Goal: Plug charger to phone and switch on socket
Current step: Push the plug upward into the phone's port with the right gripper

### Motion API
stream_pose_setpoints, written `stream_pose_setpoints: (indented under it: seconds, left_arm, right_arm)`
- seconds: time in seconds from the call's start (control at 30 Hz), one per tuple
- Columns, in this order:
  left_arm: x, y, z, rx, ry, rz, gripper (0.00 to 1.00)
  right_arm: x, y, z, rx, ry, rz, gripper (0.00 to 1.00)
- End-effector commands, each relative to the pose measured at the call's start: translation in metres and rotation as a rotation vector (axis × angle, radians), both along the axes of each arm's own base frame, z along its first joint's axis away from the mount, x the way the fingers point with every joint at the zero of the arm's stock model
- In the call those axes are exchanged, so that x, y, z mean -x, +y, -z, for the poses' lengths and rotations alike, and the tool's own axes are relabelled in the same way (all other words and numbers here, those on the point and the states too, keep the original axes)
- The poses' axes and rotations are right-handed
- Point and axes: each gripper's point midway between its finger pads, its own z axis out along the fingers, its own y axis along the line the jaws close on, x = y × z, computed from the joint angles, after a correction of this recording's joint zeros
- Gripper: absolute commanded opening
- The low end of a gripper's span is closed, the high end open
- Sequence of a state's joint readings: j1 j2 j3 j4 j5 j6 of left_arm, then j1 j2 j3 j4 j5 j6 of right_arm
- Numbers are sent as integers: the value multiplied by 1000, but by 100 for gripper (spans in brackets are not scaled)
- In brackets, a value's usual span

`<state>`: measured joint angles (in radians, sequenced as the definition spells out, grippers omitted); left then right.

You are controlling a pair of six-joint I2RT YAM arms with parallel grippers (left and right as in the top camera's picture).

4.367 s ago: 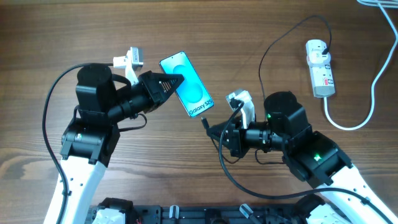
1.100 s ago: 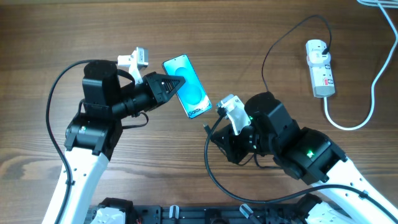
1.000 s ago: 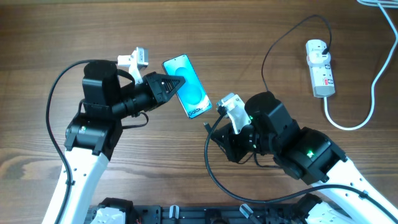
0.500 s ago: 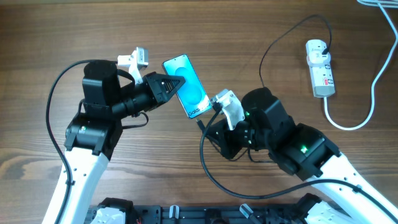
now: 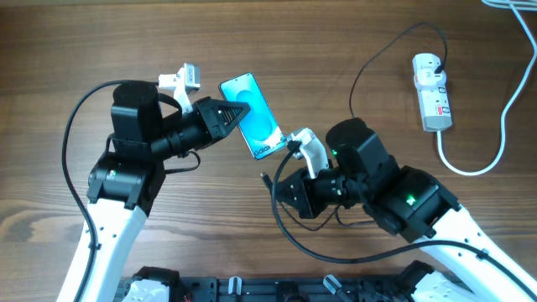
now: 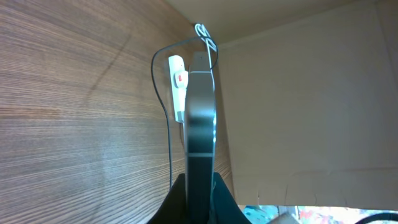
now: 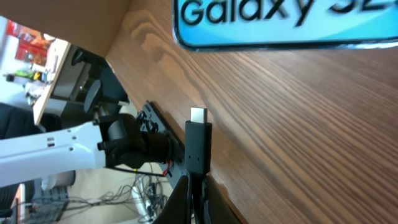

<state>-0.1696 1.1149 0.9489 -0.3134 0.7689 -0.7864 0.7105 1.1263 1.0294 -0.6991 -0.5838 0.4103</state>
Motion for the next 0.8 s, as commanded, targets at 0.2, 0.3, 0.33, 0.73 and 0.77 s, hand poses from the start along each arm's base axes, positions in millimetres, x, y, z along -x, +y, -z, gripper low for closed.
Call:
stream_pose_setpoints:
  seconds: [0.2,0.3,0.33,0.73,0.77]
  left_arm:
    - [1,-2,-9,6,-38,27,4]
    - [1,-2,-9,6,-38,27,4]
    - [1,-2,-9,6,-38,27,4]
    - [8,4,-15,15,-108,116,4]
    - [1,18,-14,25,-105,87,4]
  right_arm:
    - [-13,-5,-20,-68,1,48,5]
    - [-15,-5,-21,-72,-7,52,4]
    - [-15,-5,-21,-72,-6,53,4]
    - [-24,-13,-13,-17,-22,115,4]
    - [-22,-15,-9,0,-6,119,4]
